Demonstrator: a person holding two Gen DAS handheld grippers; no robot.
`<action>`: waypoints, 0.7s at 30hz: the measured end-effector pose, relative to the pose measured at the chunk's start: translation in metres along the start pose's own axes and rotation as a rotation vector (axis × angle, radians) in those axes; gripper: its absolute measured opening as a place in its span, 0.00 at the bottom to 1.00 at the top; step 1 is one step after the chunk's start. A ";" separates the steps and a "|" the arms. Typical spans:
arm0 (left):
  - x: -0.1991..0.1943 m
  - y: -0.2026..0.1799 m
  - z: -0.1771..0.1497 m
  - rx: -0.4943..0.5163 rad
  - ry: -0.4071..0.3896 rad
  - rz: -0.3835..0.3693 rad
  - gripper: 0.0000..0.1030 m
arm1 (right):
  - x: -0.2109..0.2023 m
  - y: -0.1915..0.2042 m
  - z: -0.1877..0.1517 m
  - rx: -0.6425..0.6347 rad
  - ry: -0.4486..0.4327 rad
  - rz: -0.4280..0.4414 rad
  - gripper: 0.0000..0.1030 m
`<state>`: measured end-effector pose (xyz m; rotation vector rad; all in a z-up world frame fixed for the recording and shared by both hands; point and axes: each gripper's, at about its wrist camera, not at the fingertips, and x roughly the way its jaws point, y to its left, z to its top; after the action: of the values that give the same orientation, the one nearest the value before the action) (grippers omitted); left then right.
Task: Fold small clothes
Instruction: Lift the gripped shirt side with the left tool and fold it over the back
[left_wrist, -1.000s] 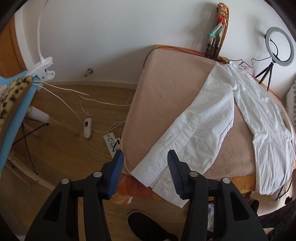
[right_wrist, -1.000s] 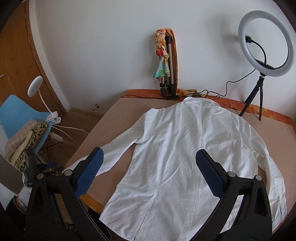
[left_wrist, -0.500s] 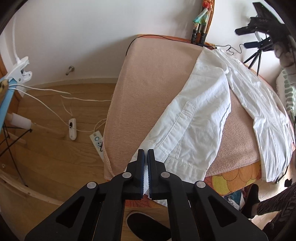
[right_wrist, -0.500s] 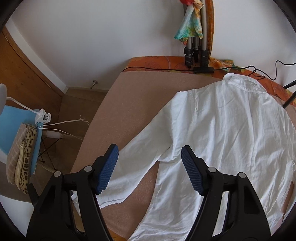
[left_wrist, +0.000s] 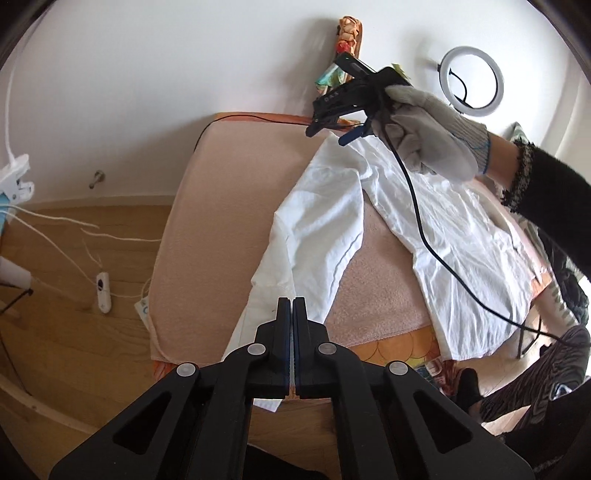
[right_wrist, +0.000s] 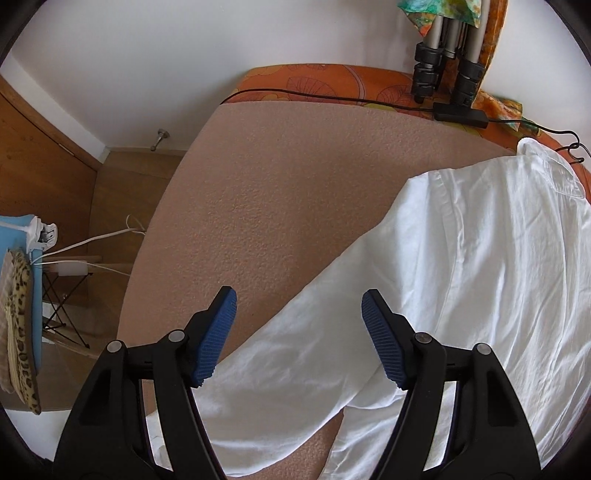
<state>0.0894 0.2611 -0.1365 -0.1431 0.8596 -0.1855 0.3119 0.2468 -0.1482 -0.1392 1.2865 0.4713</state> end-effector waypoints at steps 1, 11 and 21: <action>0.001 0.002 -0.002 -0.007 0.004 -0.006 0.00 | 0.006 0.003 0.001 -0.002 0.013 -0.007 0.71; 0.007 -0.016 -0.016 0.010 0.053 -0.098 0.00 | 0.040 0.011 0.004 -0.057 0.068 -0.142 0.44; -0.013 -0.029 -0.009 0.135 -0.024 0.010 0.01 | -0.006 -0.015 -0.004 -0.015 0.021 -0.082 0.02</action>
<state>0.0715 0.2353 -0.1268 -0.0149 0.8207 -0.2313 0.3136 0.2307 -0.1459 -0.2091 1.2931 0.4107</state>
